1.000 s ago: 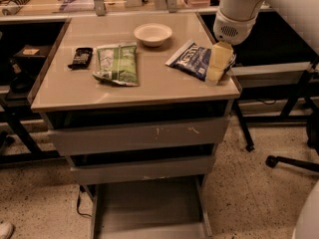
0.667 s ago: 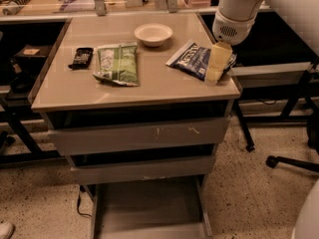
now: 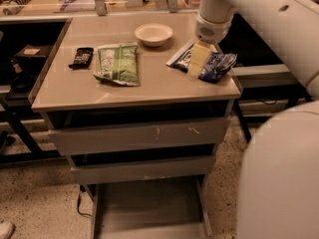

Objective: Place blue chip bag into bottom drawer

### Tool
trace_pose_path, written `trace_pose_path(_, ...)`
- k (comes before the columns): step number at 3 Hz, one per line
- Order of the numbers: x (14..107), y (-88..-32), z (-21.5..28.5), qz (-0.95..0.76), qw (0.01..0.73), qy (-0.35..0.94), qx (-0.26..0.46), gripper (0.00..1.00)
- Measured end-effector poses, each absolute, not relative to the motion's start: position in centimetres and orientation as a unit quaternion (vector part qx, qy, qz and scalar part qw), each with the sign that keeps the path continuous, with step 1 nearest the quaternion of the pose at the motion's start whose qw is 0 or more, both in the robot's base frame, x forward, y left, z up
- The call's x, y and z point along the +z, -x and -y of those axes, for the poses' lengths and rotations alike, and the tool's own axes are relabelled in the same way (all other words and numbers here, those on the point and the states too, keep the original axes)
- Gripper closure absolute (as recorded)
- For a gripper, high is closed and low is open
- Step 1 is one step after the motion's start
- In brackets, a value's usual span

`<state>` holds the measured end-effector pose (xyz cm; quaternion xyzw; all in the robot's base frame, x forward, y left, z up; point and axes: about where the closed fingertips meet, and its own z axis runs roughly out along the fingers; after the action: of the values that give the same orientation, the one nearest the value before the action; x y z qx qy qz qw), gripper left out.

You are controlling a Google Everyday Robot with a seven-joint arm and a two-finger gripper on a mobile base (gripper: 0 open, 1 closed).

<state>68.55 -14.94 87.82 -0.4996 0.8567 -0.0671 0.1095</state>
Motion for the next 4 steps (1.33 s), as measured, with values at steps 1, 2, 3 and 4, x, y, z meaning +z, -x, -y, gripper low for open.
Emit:
trace_pose_path(1,85.7,-71.0,14.1,-0.861,0.098,0.494,-0.073,0.00)
trace_pose_path(2,83.6,-73.0,14.9,-0.867,0.086,0.483,-0.083,0.00)
trace_pose_path(3,81.4,-74.5,17.4,-0.872,0.067,0.474,-0.105,0.00)
trace_pose_path(4,80.6,-75.1,19.4,-0.877,0.068,0.463,-0.108,0.19)
